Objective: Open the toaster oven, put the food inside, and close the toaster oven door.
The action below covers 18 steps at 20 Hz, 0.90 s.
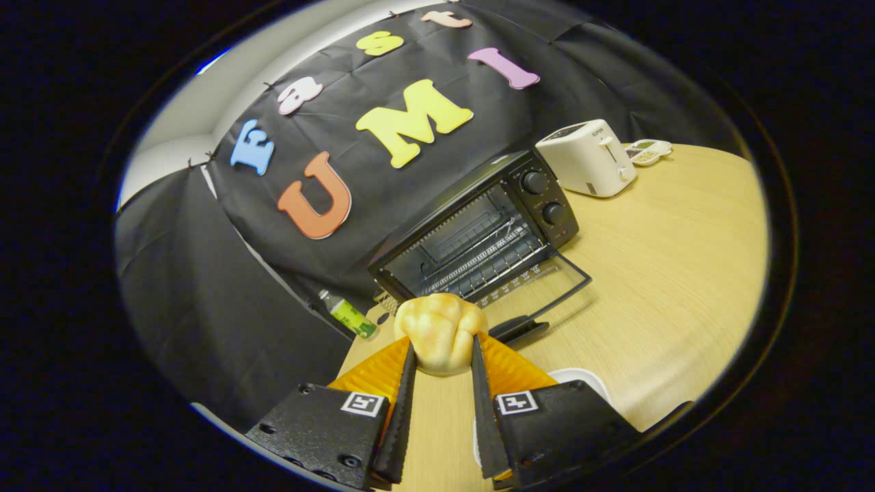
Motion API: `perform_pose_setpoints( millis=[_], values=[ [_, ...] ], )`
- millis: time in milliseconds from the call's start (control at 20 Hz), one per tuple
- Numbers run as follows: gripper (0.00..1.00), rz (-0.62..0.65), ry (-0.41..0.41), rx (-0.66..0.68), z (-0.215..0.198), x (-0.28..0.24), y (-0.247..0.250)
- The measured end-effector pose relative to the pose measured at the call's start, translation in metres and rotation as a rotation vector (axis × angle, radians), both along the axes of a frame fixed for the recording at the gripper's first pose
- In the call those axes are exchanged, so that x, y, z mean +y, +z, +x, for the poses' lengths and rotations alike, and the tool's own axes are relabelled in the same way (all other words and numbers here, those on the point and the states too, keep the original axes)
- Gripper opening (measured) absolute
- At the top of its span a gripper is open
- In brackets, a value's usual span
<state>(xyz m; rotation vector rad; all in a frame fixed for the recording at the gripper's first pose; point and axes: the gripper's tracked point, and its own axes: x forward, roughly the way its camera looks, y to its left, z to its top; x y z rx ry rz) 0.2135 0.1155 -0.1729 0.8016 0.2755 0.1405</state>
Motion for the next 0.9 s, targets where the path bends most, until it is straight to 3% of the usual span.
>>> perform_pose_setpoints(
  millis=[350, 500, 900],
  values=[
    [0.46, 0.02, -0.069, 0.105, 0.108, -0.005, -0.01],
    [0.46, -0.071, -0.098, 0.13, 0.155, -0.009, -0.018],
    [0.46, -0.155, -0.137, 0.174, 0.214, -0.008, -0.036]
  ],
)
